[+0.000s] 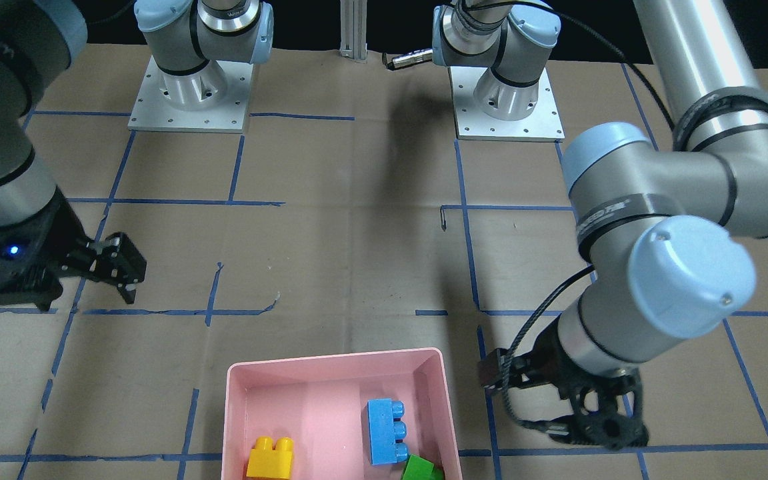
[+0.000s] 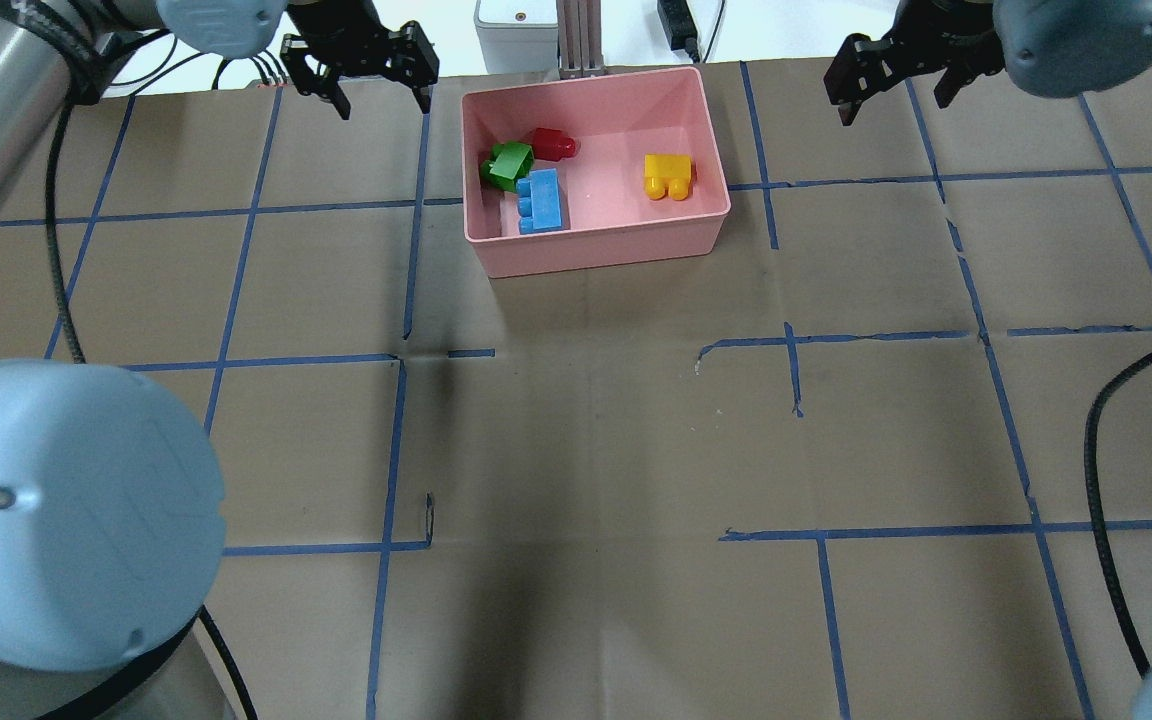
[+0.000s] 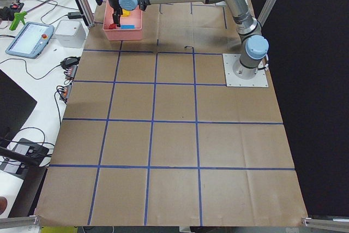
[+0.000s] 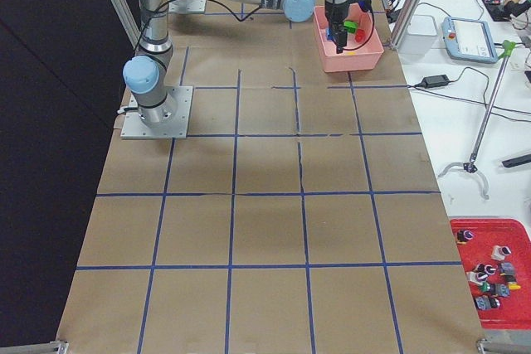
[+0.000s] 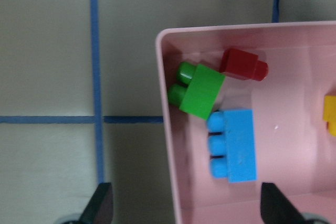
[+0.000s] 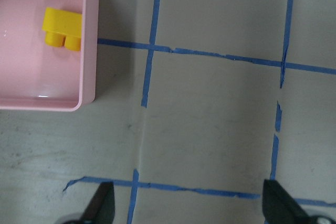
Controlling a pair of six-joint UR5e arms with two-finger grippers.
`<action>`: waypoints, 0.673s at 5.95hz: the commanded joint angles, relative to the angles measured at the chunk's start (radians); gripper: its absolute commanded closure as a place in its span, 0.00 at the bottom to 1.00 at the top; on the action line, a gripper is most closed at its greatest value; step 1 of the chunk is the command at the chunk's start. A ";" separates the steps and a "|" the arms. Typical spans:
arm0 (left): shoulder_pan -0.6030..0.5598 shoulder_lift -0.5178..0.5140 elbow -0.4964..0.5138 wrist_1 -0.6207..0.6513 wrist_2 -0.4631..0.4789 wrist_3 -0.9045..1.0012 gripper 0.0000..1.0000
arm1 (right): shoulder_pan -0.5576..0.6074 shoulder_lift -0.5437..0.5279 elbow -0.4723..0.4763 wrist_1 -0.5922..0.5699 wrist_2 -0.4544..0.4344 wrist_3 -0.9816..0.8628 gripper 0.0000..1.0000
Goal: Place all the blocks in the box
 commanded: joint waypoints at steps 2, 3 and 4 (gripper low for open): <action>0.047 0.340 -0.281 -0.039 0.032 0.076 0.01 | 0.146 -0.179 0.155 0.074 -0.012 0.166 0.00; 0.045 0.405 -0.304 -0.092 0.030 0.077 0.01 | 0.148 -0.205 0.165 0.170 -0.011 0.206 0.00; 0.044 0.460 -0.318 -0.122 0.021 0.077 0.01 | 0.148 -0.219 0.159 0.185 -0.012 0.203 0.00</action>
